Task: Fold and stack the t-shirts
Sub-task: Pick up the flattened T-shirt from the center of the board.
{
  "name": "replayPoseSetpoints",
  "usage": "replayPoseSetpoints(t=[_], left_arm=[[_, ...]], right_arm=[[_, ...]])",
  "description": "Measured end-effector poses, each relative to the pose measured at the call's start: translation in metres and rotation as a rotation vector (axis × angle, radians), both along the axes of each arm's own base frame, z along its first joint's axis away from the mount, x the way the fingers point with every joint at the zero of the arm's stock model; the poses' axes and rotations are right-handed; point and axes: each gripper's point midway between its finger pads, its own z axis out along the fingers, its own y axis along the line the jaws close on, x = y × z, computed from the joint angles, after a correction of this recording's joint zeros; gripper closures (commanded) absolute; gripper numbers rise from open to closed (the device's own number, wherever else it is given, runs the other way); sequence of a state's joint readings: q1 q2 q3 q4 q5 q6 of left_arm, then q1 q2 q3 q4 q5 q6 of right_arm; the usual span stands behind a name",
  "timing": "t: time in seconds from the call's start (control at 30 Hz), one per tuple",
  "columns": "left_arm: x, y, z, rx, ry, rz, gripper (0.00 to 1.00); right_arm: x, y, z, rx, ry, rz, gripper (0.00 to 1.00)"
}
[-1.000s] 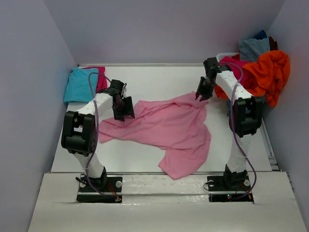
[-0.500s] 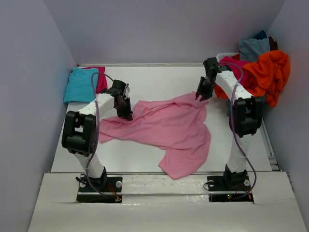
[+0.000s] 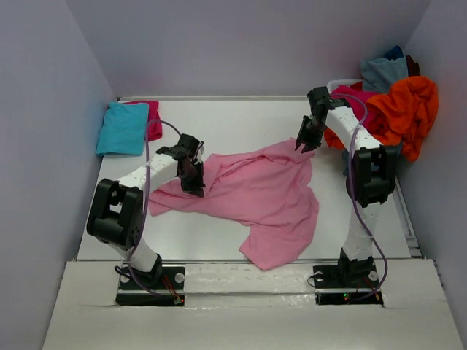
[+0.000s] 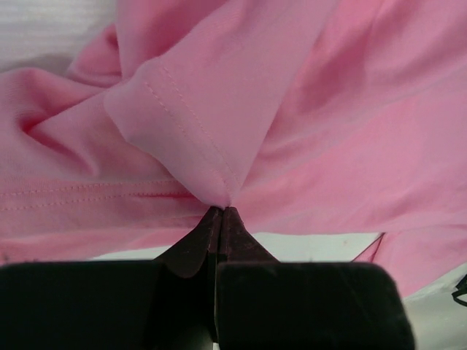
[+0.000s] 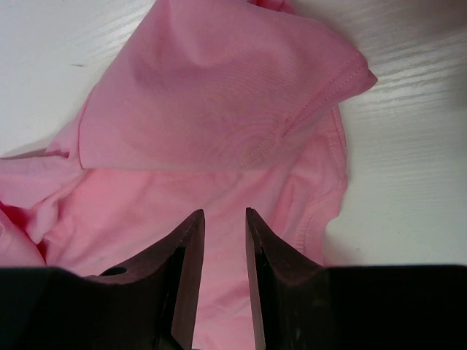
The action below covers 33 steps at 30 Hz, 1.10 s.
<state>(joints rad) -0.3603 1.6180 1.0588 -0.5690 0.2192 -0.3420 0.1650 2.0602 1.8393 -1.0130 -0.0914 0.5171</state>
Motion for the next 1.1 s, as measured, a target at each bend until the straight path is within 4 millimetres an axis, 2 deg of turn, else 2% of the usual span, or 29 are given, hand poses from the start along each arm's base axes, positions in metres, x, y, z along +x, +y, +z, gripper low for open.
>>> replayPoseSetpoints(t=[0.3, 0.37, 0.47, 0.5, 0.6, 0.63, 0.87, 1.1], left_arm=[[-0.028, 0.016, 0.001, 0.041, -0.003, 0.02, 0.94], [-0.034, 0.018, 0.001, 0.049, -0.005, 0.017, 0.91], [-0.037, 0.02, 0.001, 0.061, -0.007, 0.015, 0.63], [-0.037, 0.021, 0.001, 0.063, -0.009, 0.018, 0.46], [-0.034, 0.022, 0.004, 0.071, -0.016, 0.023, 0.29], [-0.031, 0.021, 0.008, 0.069, -0.024, 0.027, 0.26], [-0.006, 0.014, 0.032, 0.054, -0.11, 0.038, 0.24], [0.006, 0.013, 0.033, 0.069, -0.122, 0.044, 0.25]], right_arm=[[-0.001, 0.004, 0.0, 0.006, 0.001, 0.009, 0.65], [-0.001, 0.004, -0.001, 0.007, 0.004, 0.01, 0.65], [-0.001, 0.005, -0.002, 0.01, 0.008, 0.01, 0.65], [-0.001, 0.005, -0.003, 0.011, 0.009, 0.01, 0.65], [-0.001, 0.005, -0.003, 0.012, 0.011, 0.011, 0.65], [-0.001, 0.005, -0.003, 0.012, 0.011, 0.011, 0.65], [-0.001, 0.005, -0.003, 0.012, 0.011, 0.012, 0.65], [-0.001, 0.005, -0.003, 0.011, 0.011, 0.013, 0.65]])
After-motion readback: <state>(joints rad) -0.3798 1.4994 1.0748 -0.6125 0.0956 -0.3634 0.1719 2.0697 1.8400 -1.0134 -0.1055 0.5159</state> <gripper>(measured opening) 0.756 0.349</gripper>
